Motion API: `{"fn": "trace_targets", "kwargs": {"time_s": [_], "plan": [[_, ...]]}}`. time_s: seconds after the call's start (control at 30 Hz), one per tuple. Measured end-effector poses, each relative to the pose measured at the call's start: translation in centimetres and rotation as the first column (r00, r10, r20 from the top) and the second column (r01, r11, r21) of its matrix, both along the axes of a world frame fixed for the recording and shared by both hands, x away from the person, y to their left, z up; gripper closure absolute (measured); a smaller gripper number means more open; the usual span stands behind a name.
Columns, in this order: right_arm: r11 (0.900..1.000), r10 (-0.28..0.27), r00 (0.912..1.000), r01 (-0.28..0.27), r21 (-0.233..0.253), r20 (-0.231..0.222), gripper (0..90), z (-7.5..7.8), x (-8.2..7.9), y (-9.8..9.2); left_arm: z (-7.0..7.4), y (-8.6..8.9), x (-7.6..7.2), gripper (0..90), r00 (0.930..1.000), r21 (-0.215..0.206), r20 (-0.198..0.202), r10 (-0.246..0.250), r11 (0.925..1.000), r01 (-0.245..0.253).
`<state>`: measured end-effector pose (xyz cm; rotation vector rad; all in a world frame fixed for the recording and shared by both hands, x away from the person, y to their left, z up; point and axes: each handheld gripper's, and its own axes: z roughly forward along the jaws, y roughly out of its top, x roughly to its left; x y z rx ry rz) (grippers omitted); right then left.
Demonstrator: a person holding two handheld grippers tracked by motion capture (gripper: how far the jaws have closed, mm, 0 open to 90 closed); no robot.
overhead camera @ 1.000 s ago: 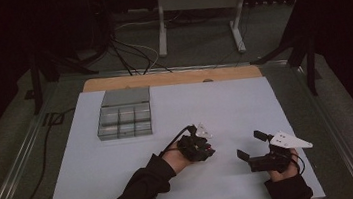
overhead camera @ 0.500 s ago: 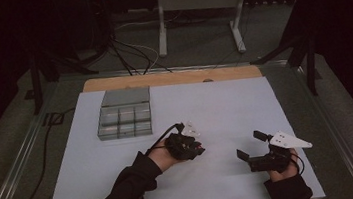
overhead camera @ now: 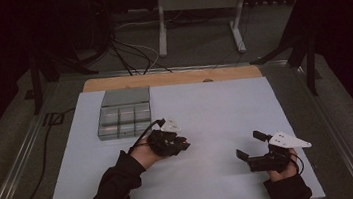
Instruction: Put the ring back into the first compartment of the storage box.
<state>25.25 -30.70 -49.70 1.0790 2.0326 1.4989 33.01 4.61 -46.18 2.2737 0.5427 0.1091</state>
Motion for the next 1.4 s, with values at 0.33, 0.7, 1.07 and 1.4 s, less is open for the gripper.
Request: {"fn": "trace_targets", "kwargs": {"time_s": [0.33, 0.7, 1.07, 1.4], "plan": [[1.0, 0.001, 1.0, -0.001, -0.001, -0.001, 0.0, 0.0, 0.0, 0.0, 0.6, 2.2, 0.7, 73.6, 0.9991, -0.006, 0.01, 0.041, 0.9991, -0.041], [1.0, 0.007, 1.0, -0.007, -0.001, 0.001, 0.0, 0.0, 0.0, 0.0, 1.5, 5.4, 2.0, 73.6, 0.991, -0.046, 0.012, 0.134, 0.99, -0.133], [1.0, 0.009, 1.0, -0.009, -0.003, -0.003, 0.0, 0.0, 0.0, 0.1, 2.0, 7.9, 3.1, 73.6, 0.9796, -0.062, 0.017, 0.2, 0.9781, -0.199], [1.0, 0.013, 0.9999, -0.014, -0.005, -0.003, 0.0, -0.1, 0.0, 0.1, 2.0, 10.0, 4.1, 73.6, 0.9617, -0.082, 0.007, 0.274, 0.9586, -0.273]]}}
